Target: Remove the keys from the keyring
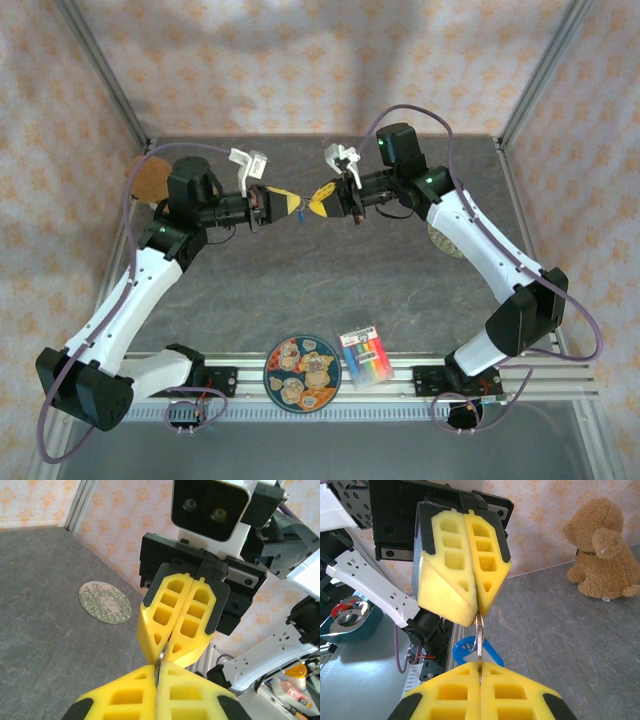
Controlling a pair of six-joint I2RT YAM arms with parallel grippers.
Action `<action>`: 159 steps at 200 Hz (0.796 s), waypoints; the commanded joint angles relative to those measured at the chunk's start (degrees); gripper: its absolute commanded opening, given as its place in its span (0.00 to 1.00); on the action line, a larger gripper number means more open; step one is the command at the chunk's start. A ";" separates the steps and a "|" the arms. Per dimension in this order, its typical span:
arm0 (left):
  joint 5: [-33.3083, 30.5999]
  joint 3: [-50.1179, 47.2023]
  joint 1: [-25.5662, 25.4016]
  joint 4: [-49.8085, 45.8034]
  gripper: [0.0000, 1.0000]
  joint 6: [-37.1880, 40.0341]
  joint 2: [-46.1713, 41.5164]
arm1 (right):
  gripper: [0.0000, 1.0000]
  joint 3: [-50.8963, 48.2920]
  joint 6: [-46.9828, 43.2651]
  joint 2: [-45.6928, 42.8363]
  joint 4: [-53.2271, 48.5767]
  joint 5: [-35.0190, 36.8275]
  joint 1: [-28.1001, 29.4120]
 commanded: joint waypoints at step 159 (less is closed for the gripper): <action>-2.81 -7.14 -0.42 25.92 0.00 -21.21 -2.17 | 0.00 -29.25 9.07 -18.25 45.30 30.66 7.51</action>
